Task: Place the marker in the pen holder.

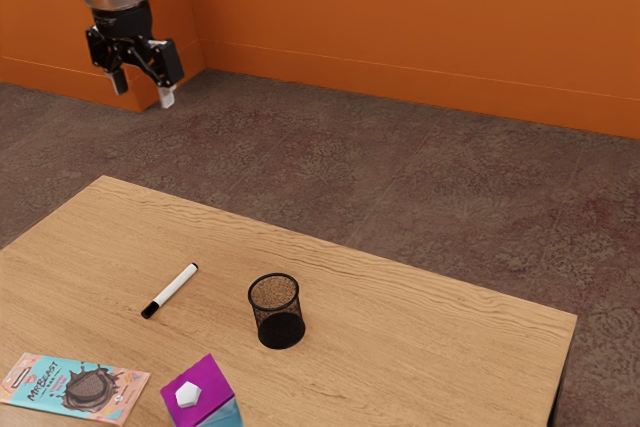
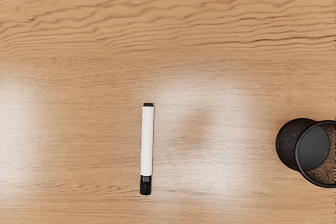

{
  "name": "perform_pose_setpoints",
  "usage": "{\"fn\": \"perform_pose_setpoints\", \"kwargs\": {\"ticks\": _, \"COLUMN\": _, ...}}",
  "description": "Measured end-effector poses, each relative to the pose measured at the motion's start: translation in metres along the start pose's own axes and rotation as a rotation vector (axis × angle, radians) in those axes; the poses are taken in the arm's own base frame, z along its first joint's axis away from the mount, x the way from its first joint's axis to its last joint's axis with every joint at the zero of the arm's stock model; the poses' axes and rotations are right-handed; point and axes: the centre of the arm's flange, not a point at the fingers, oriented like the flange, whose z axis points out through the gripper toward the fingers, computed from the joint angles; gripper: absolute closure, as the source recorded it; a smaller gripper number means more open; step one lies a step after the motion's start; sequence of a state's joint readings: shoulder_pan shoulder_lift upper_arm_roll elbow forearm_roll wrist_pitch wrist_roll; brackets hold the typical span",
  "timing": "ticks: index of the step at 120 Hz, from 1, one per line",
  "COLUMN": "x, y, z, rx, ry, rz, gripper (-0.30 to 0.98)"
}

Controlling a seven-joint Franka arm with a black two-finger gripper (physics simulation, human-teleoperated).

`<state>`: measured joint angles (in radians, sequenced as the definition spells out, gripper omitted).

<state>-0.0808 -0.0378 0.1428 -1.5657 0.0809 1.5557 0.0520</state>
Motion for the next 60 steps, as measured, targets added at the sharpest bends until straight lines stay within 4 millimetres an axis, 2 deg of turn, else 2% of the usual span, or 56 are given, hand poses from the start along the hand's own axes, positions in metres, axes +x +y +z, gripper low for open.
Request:
{"fn": "perform_pose_setpoints", "kwargs": {"ticks": 34, "x": -0.002, "y": 0.016, "z": -0.002, "rx": 0.000, "ry": -0.001, "rz": 0.042, "gripper": 0.00}}
{"fn": "perform_pose_setpoints", "kwargs": {"ticks": 38, "x": -0.004, "y": 0.015, "z": 0.008, "rx": 0.003, "ry": -0.026, "rz": 0.043, "gripper": 0.00}}
{"fn": "perform_pose_setpoints", "kwargs": {"ticks": 40, "x": -0.006, "y": 0.014, "z": 0.018, "rx": 0.006, "ry": -0.048, "rz": 0.042, "gripper": 0.00}}
{"fn": "perform_pose_setpoints", "kwargs": {"ticks": 44, "x": -0.021, "y": 0.010, "z": 0.057, "rx": 0.002, "ry": -0.118, "rz": 0.043, "gripper": 0.00}}
{"fn": "perform_pose_setpoints", "kwargs": {"ticks": 47, "x": -0.041, "y": -0.001, "z": 0.102, "rx": -0.010, "ry": -0.186, "rz": 0.031, "gripper": 0.00}}
{"fn": "perform_pose_setpoints", "kwargs": {"ticks": 54, "x": -0.082, "y": -0.043, "z": 0.205, "rx": -0.037, "ry": -0.318, "rz": -0.050, "gripper": 0.00}}
{"fn": "perform_pose_setpoints", "kwargs": {"ticks": 57, "x": -0.092, "y": -0.053, "z": 0.238, "rx": -0.041, "ry": -0.350, "rz": -0.071, "gripper": 0.00}}
{"fn": "perform_pose_setpoints", "kwargs": {"ticks": 60, "x": -0.098, "y": -0.058, "z": 0.262, "rx": -0.042, "ry": -0.365, "rz": -0.084, "gripper": 0.00}}
